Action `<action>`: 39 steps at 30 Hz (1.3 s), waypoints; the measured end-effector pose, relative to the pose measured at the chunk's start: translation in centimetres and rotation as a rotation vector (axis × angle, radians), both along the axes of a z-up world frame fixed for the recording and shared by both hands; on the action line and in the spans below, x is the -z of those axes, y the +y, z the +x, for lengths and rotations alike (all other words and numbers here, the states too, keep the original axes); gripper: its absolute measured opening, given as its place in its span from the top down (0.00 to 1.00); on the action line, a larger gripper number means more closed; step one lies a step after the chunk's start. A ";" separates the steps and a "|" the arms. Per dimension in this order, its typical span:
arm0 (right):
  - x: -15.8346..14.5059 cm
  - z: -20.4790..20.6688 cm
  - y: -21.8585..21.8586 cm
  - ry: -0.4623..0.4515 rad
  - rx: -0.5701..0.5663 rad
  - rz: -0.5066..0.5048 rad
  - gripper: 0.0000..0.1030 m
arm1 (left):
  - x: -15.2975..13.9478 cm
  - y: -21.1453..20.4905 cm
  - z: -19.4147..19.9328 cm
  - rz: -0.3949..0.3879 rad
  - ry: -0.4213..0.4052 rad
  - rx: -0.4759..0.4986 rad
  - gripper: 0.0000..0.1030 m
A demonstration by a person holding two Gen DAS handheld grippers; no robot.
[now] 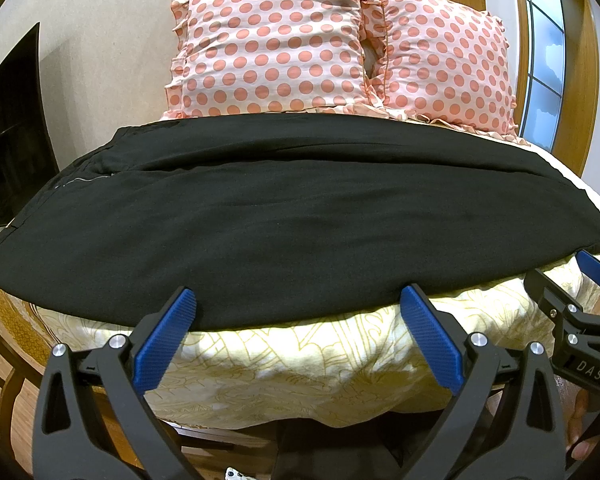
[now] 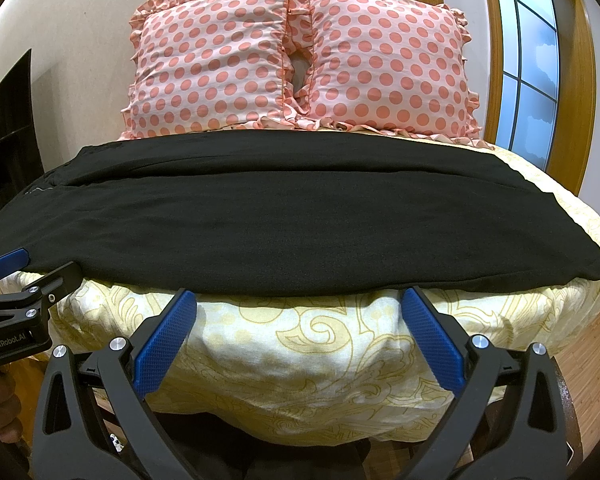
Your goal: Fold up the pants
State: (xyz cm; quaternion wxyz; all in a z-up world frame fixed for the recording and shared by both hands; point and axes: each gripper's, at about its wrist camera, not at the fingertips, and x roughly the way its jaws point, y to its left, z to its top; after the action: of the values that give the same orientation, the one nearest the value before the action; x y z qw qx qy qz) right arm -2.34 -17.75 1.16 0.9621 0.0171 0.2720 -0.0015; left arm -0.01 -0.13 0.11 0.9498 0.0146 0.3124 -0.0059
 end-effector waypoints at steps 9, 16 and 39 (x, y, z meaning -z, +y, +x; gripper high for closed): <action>0.2 0.0 0.0 0.002 0.002 0.004 0.01 | 0.0 0.0 0.0 0.000 -0.001 0.000 0.02; 0.0 0.1 -0.1 0.004 -0.008 0.002 0.01 | -0.2 0.0 0.2 -0.003 0.016 0.003 0.02; -10.3 9.2 -14.7 0.032 0.144 0.318 0.01 | -6.6 3.5 2.7 -0.027 -0.081 -0.078 0.02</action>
State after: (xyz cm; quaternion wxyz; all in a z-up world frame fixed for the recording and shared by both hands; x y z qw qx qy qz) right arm 6.84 -32.41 11.45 0.9403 0.1884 0.2821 -0.0274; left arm 2.69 3.40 6.68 0.9614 -0.0102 0.2737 0.0277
